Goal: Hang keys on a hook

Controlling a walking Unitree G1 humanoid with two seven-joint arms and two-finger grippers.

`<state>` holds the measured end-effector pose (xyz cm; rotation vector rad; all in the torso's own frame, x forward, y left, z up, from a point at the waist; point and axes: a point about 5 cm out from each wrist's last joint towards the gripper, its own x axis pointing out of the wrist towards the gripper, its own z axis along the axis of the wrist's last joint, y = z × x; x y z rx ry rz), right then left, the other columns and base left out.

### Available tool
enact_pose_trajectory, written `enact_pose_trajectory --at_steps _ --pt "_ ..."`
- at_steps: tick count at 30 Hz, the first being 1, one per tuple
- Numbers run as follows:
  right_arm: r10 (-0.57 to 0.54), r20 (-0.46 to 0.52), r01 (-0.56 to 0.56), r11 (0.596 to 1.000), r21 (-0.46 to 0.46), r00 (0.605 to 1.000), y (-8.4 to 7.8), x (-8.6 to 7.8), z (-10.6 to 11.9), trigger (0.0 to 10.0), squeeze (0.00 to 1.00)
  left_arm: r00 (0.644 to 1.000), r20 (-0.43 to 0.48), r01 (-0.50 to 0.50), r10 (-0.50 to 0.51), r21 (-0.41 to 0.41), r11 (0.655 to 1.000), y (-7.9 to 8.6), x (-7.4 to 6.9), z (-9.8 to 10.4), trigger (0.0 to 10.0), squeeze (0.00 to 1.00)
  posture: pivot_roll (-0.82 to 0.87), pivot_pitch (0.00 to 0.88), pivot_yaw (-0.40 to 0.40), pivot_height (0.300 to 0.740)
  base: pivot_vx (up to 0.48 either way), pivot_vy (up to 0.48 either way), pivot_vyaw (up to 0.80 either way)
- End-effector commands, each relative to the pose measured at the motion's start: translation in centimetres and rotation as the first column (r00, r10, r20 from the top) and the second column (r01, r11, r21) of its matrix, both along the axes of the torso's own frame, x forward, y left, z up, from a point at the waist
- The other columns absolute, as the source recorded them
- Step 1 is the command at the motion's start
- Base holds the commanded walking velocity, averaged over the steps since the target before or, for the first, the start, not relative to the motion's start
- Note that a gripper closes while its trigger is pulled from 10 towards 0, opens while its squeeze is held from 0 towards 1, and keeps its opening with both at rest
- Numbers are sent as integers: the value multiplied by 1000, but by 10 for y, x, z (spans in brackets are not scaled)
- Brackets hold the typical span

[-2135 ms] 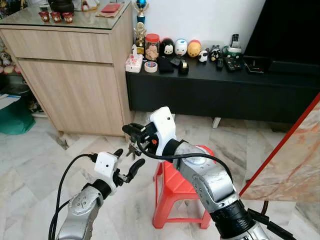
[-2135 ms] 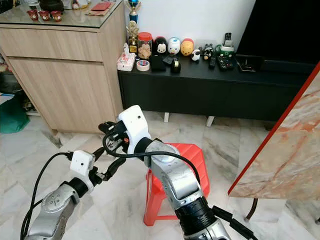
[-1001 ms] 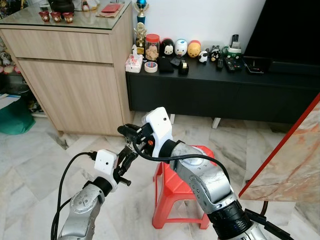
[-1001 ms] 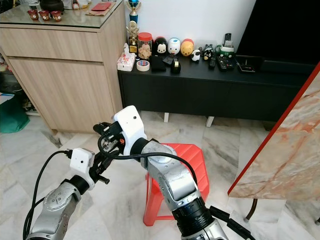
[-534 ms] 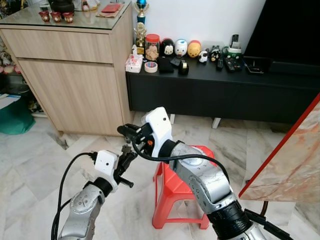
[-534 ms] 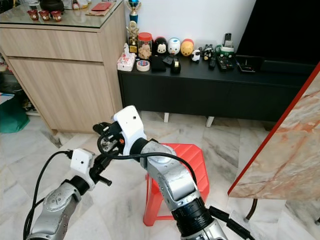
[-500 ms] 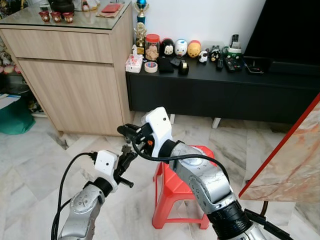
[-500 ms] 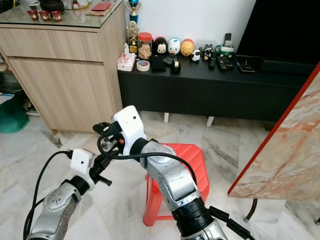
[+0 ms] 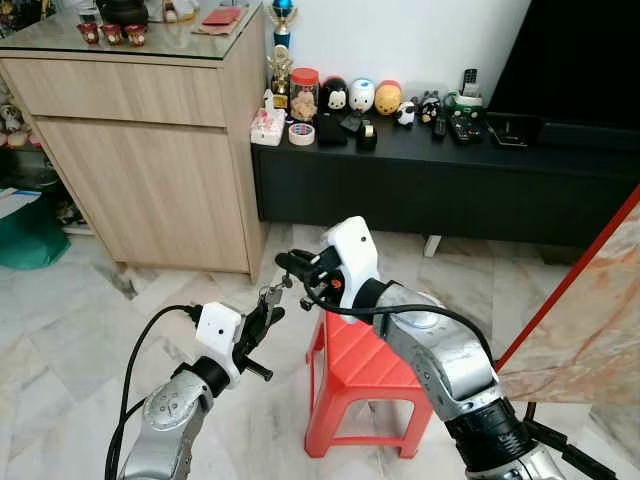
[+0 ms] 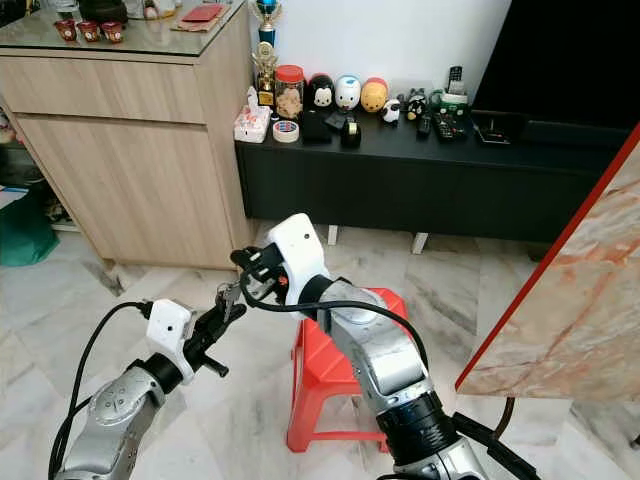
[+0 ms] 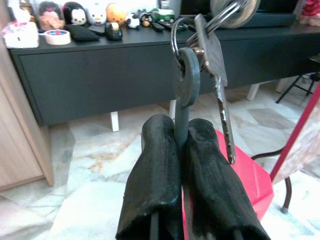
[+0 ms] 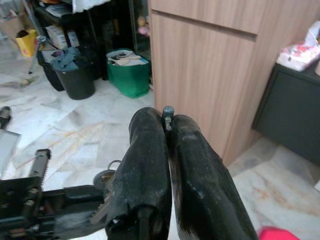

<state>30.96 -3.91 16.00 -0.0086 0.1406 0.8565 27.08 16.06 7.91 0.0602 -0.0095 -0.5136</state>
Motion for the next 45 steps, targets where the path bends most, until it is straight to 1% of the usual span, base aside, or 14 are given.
enact_pose_trajectory --at_steps 1,11,13,22,23,24,27,28,29,30,35,38,39,45 --pt "-162 -4 162 987 -9 987 -38 13 -3 10000 0 997 -49 -53 53 8 999 15 -4 -8 0 0 40 26 -74 740 0 0 0" --pt "-267 -94 262 963 -59 959 -62 19 -33 10000 0 998 -61 -31 32 23 999 15 -6 -8 0 0 48 29 -68 740 0 0 0" --pt "-292 -125 283 956 -82 948 -67 19 -44 10000 0 997 -65 -27 29 24 999 15 -7 -8 0 0 50 30 -68 740 0 0 0" --pt "-313 -162 302 949 -89 936 -70 19 -57 10000 0 997 -69 -20 22 28 999 14 -8 -9 0 0 50 25 -65 740 0 0 0" --pt "-311 -166 301 950 -83 936 -70 19 -58 10000 173 997 -69 -19 21 29 999 14 -8 -9 0 0 51 22 -64 740 0 0 0" --pt "-309 -171 300 951 -75 936 -69 19 -59 10000 1000 997 -69 -18 20 30 999 14 -7 -8 0 0 51 22 -64 740 0 0 0" --pt "-310 -167 302 950 -76 936 -69 20 -60 10000 1000 997 -69 -17 19 30 999 14 -7 -8 0 0 53 16 -63 740 0 0 0" --pt "-312 -164 303 950 -79 936 -69 20 -60 10000 86 997 -69 -17 19 31 999 14 -7 -8 0 0 53 15 -63 740 0 0 0" --pt "-313 -163 304 949 -80 936 -70 21 -60 10000 86 997 -70 -17 19 31 999 14 -7 -8 0 0 53 15 -63 740 0 0 0" --pt "-318 -162 308 948 -83 934 -70 21 -61 10000 0 997 -70 -18 20 31 999 14 -7 -8 0 0 52 13 -62 740 0 0 0" --pt "-331 -168 319 943 -93 929 -73 22 -64 10000 0 997 -72 -19 21 33 999 14 -7 -9 0 0 52 12 -63 740 0 0 0" --pt "-319 -204 309 948 -81 926 -75 20 -68 10000 0 997 -77 -20 23 36 999 15 -8 -10 0 0 51 14 -63 740 0 0 0" --pt "-318 -210 309 948 -77 924 -75 20 -69 10000 1000 997 -77 -21 24 36 999 15 -8 -10 0 0 51 16 -64 740 0 0 0" --pt "-291 -227 278 956 -88 929 -78 18 -72 10000 1000 997 -76 -21 23 32 999 14 -8 -10 0 0 52 20 -64 740 0 0 0"
